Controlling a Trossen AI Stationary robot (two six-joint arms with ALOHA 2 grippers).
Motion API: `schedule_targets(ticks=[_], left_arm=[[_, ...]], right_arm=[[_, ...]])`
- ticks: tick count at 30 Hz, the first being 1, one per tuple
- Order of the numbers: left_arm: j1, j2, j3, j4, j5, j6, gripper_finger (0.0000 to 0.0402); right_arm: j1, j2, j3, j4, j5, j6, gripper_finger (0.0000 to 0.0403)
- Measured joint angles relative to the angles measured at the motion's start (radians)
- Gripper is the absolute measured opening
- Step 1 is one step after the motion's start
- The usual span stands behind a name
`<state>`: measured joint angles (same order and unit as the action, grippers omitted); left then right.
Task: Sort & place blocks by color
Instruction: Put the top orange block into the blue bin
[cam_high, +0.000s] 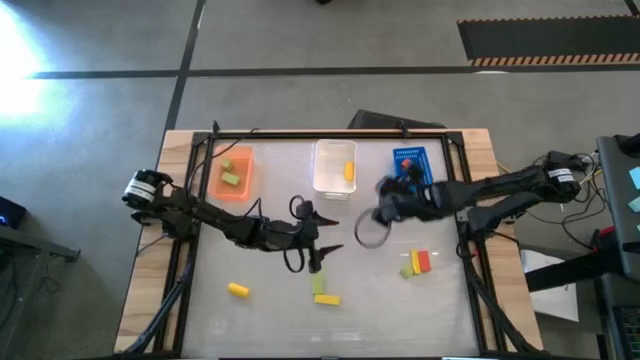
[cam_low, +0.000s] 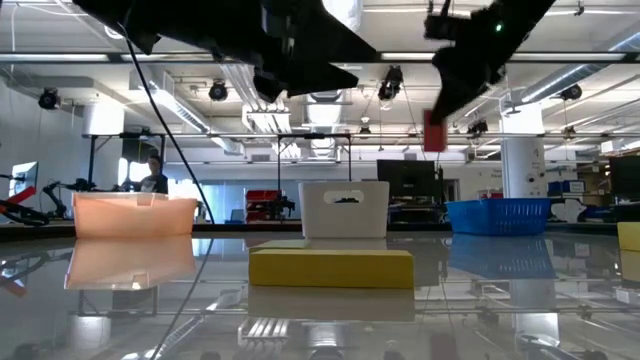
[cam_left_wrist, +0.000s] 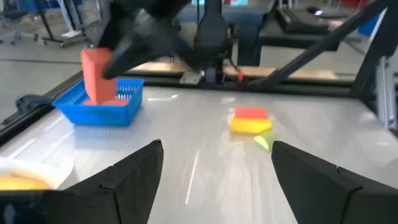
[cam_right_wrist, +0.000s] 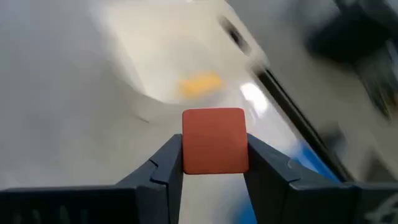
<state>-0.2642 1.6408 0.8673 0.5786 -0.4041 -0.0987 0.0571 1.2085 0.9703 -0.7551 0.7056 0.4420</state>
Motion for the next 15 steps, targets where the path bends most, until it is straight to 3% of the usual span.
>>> schedule_targets(ticks=[4, 15], left_arm=[[-0.005, -0.012, 0.0, 0.014, 0.003, 0.0, 0.0283], [-0.003, -0.14, -0.008, -0.05, -0.023, 0.031, 0.0283]], right_arm=[[-0.126, -0.001, 0.003, -0.161, 0.011, 0.187, 0.0118], [-0.356, -0.003, -0.139, -0.129, -0.05, 0.317, 0.0118]])
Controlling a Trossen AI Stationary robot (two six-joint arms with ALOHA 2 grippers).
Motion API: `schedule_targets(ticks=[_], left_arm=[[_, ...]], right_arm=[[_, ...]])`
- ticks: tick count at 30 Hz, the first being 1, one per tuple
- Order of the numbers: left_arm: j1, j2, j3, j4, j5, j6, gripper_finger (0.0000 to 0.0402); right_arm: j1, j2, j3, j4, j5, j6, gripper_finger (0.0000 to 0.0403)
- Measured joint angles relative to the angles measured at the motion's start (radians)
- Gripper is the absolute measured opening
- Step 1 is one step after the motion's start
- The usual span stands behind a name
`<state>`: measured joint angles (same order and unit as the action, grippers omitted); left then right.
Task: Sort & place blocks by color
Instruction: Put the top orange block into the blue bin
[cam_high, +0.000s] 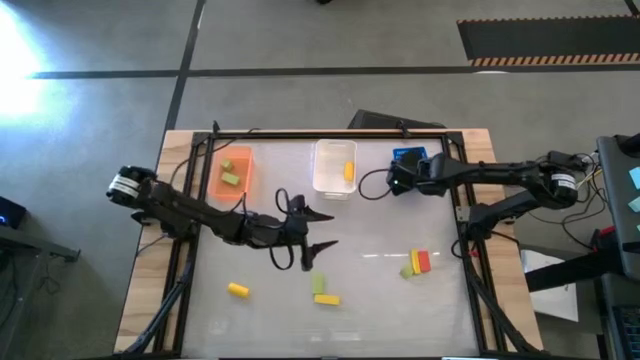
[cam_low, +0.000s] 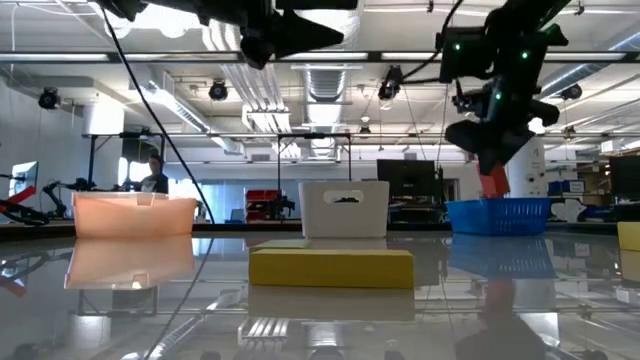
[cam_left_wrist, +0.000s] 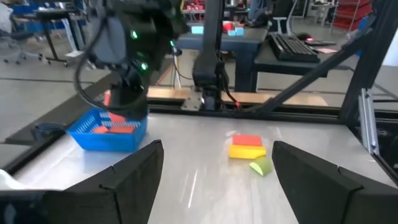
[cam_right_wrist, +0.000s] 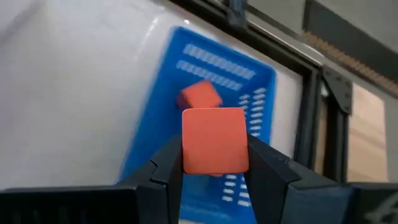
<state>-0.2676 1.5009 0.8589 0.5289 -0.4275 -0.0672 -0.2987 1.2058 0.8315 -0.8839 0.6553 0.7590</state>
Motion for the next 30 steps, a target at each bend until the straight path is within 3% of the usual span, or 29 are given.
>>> schedule_targets(ticks=[11, 23, 30], left_arm=[[0.0, -0.159, -0.001, -0.169, -0.008, 0.025, 0.0283], [0.0, -0.226, -0.002, -0.193, -0.027, 0.074, 0.0283], [0.0, -0.224, -0.002, -0.207, -0.027, 0.074, 0.0283]], right_arm=[[-0.06, 0.001, -0.068, 0.144, -0.054, 0.0, 0.0118], [-0.074, 0.001, -0.147, 0.307, -0.054, 0.028, 0.0119], [-0.074, 0.001, -0.176, 0.328, -0.054, 0.045, 0.0154]])
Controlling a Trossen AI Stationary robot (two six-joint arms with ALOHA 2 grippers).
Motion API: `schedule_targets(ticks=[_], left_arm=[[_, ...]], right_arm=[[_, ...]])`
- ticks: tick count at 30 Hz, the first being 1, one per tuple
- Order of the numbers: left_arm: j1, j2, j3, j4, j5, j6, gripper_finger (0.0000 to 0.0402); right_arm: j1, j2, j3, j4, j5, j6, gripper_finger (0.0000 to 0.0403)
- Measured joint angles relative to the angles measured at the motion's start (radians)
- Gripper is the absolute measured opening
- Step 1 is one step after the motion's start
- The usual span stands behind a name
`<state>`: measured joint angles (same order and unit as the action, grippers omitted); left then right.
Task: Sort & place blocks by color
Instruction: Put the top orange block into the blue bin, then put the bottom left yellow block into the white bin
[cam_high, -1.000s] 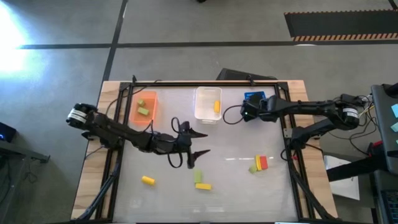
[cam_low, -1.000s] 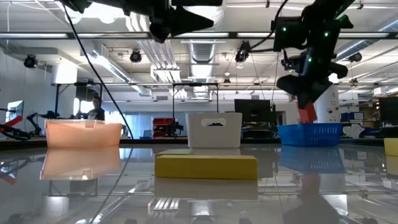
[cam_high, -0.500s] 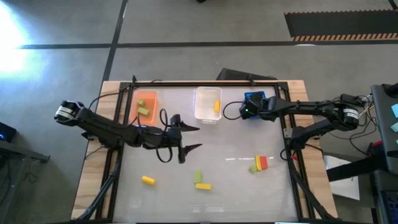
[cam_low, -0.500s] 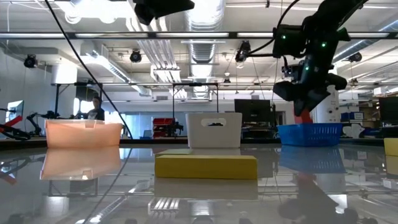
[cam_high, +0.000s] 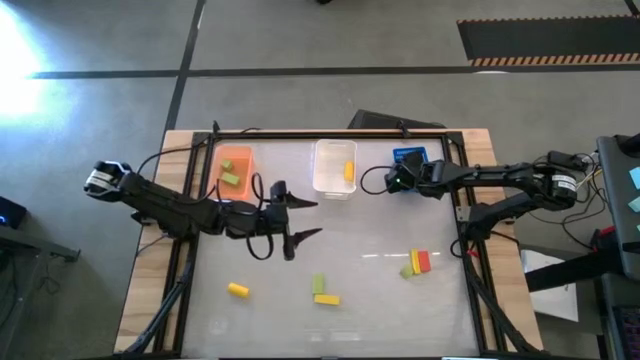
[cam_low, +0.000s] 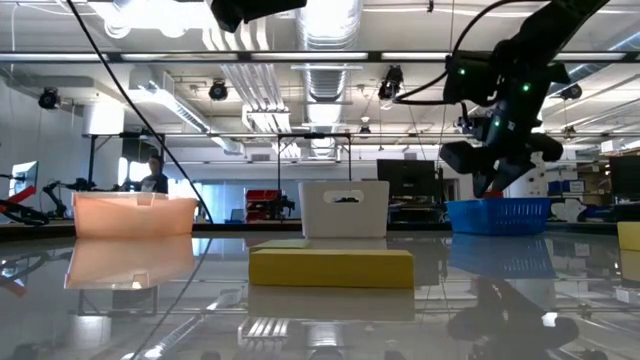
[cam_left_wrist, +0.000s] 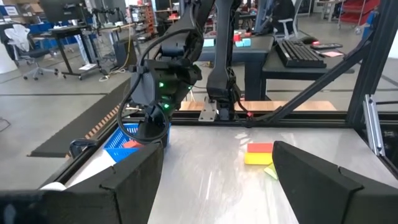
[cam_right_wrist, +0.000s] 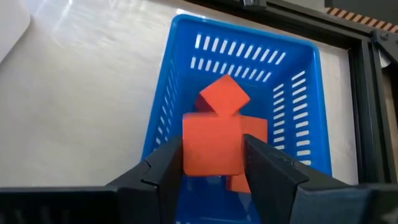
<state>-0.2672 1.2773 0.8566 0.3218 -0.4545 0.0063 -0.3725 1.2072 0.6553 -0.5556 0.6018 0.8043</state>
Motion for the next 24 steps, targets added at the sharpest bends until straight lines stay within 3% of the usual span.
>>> schedule_targets(ticks=[9, 24], left_arm=[[0.0, 0.004, 0.0, -0.002, 0.0, -0.01, 0.0283], [-0.005, 0.005, -0.001, -0.188, 0.003, -0.256, 0.0283]], right_arm=[[0.0, 0.0, 0.0, 0.012, 0.001, -0.008, 0.0127], [0.022, -0.002, 0.103, -0.032, -0.044, -0.105, 0.0099]])
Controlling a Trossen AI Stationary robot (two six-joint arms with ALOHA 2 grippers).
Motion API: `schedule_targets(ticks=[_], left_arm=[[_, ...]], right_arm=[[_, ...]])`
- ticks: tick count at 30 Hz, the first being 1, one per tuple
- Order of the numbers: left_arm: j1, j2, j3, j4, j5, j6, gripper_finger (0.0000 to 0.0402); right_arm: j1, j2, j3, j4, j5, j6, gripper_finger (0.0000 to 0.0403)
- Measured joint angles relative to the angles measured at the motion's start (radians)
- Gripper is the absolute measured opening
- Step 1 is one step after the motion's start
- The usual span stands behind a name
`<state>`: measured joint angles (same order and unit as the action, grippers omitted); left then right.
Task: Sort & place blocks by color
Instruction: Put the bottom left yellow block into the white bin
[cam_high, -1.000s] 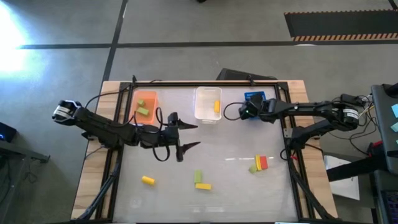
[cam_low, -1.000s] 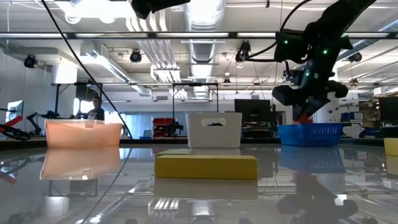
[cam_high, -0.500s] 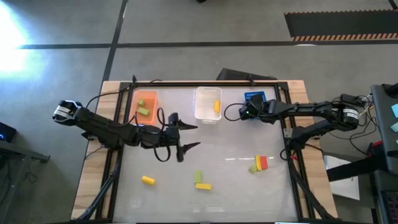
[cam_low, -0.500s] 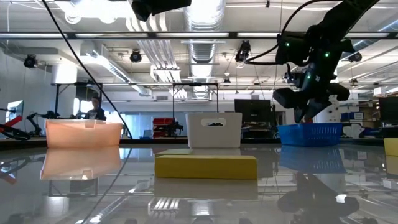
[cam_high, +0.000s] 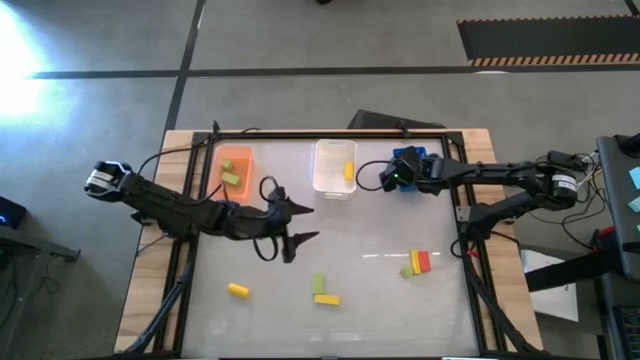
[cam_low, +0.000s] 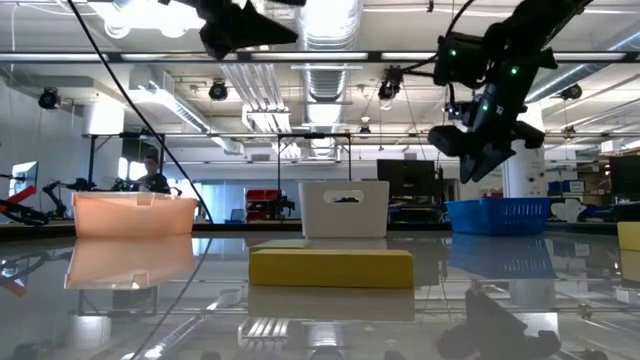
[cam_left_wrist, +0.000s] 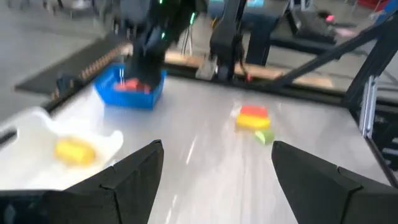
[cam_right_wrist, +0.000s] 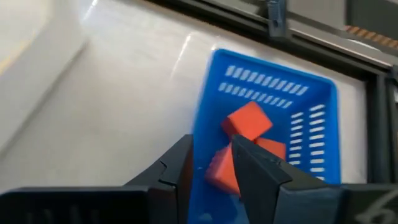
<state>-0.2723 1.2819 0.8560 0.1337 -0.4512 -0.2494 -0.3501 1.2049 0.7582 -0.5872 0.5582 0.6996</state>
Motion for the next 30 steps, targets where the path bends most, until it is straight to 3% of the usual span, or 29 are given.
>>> schedule_targets(ticks=[9, 16, 30], left_arm=[[-0.023, 0.0, -0.001, -0.287, 0.008, -0.274, 0.0283], [-0.08, 0.0, -0.001, -0.481, 0.119, -0.453, 0.0283], [-0.236, 0.046, 0.008, -0.518, 0.177, -0.634, 0.0283]], right_arm=[[0.137, -0.001, 0.121, -0.04, -0.008, -0.093, 0.0085], [0.228, -0.001, 0.193, -0.036, 0.033, -0.176, 0.0079], [0.392, 0.006, 0.17, 0.045, 0.167, -0.253, 0.0078]])
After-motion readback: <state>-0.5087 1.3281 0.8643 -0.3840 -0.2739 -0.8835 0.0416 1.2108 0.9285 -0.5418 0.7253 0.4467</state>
